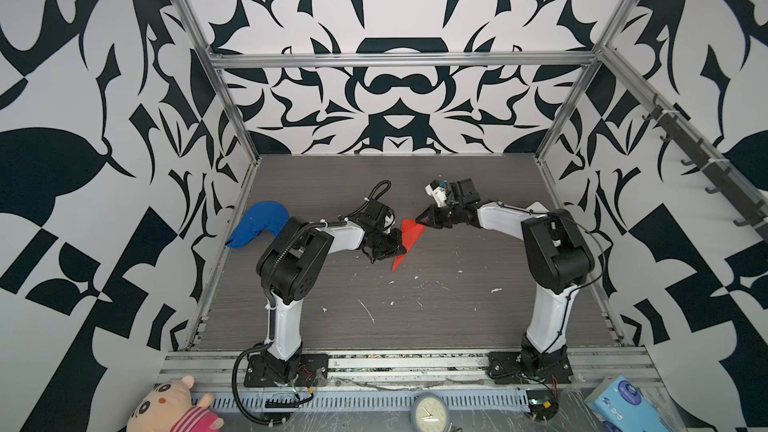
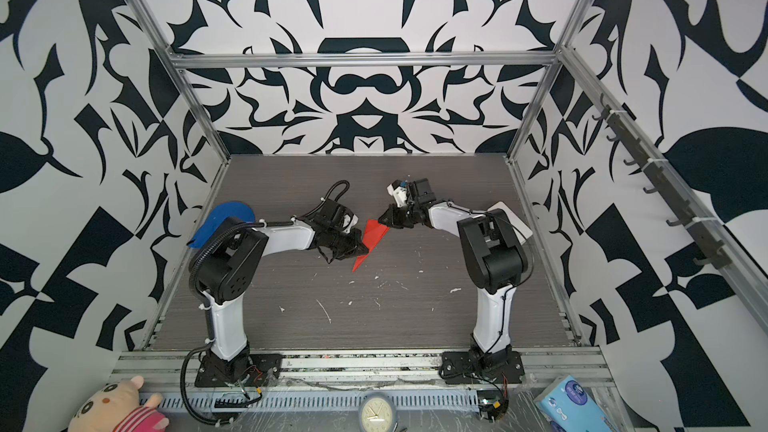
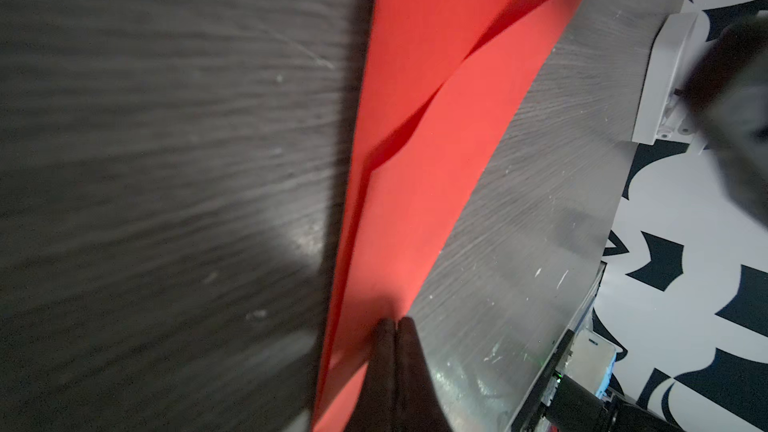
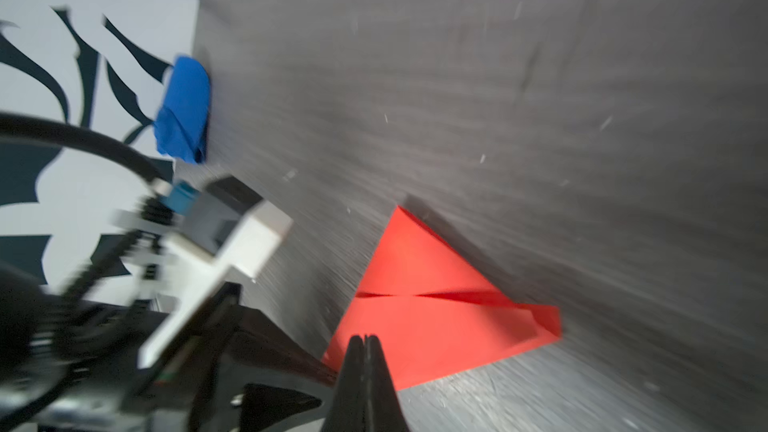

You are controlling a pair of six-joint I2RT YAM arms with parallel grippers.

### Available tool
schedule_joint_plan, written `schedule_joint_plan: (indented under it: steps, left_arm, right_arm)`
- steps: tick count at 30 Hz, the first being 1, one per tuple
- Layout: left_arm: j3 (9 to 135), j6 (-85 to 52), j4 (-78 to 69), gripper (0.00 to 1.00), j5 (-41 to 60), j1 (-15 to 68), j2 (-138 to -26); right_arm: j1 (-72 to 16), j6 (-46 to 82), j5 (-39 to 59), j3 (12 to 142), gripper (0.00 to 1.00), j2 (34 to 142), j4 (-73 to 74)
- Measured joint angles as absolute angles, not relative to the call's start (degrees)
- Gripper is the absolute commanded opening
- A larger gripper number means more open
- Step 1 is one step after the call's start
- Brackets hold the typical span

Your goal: Fold a paper plane with a square sheet of paper (pick it up from the middle)

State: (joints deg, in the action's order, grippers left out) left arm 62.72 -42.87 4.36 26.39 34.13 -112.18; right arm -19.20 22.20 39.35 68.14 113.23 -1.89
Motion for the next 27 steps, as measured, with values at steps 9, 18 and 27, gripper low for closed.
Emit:
schedule_joint_plan:
  steps: [9,18,27]
  left_arm:
    - [62.72,-43.03,4.34,0.0,26.41,34.11,-112.18]
    - [62.72,-43.13,4.34,0.0,26.41,34.11,-112.18]
    - [62.72,-43.24,4.32,0.0,26.44,34.09,-112.2]
  right_arm:
    - [-16.91,23.35,38.33,68.14,0.0,117.71,-1.89]
    - [-12.36,26.72,35.51,68.18,0.0,118.04,1.08]
    - [-11.99,26.92,33.93,66.02,0.0,114.52,1.28]
